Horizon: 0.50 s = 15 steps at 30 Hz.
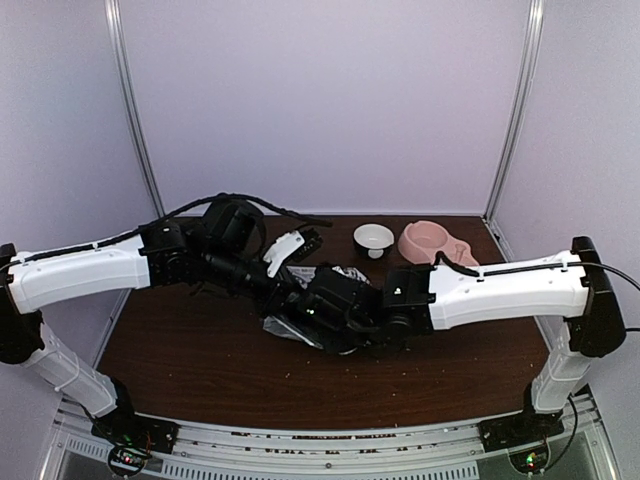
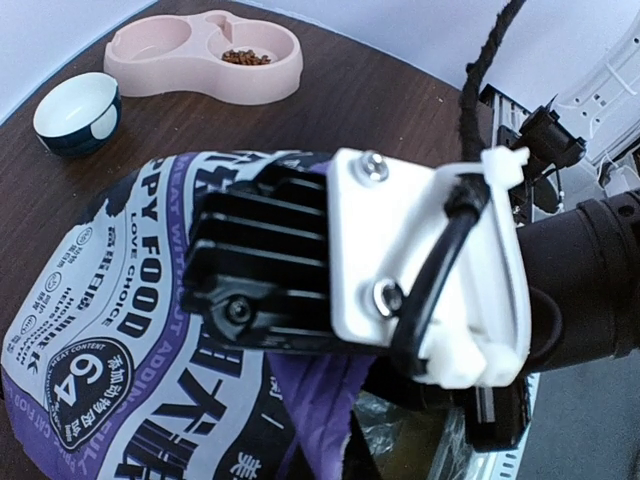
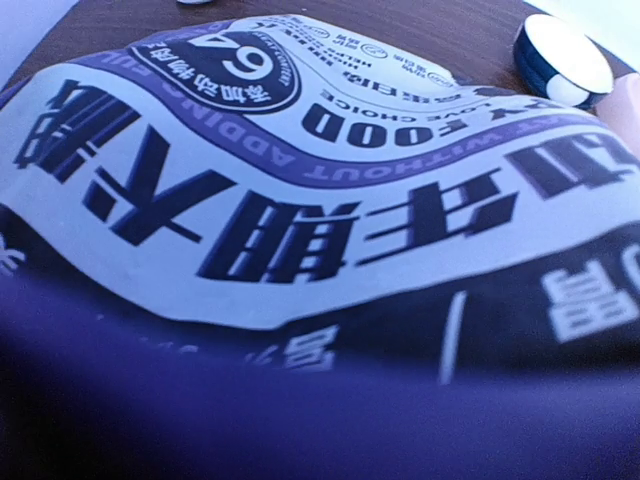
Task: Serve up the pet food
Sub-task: Collect the pet food from the pet food bag.
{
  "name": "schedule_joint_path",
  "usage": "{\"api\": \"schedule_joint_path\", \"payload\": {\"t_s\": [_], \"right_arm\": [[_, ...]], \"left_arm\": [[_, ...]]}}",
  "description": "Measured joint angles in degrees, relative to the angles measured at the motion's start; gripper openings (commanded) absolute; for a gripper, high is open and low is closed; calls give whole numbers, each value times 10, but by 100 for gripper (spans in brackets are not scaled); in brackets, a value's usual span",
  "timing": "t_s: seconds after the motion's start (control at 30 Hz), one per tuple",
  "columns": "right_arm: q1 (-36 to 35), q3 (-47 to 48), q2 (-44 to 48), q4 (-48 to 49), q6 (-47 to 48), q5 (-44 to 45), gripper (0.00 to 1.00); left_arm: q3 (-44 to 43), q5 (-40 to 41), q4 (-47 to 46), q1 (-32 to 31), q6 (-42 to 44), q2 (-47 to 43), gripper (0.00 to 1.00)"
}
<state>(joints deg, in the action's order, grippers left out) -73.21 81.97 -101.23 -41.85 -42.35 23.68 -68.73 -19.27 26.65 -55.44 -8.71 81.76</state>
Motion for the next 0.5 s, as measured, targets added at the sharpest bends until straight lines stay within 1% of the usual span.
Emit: {"api": "schedule_joint_path", "payload": {"t_s": [0.3,0.5], "right_arm": [[33,-127,76,210,6,-160,0],[52,-170,100,301,-9,-246,0]], "left_arm": [[1,9,4,3,0,0,0],[1,10,2,3,-1,0,0]]}}
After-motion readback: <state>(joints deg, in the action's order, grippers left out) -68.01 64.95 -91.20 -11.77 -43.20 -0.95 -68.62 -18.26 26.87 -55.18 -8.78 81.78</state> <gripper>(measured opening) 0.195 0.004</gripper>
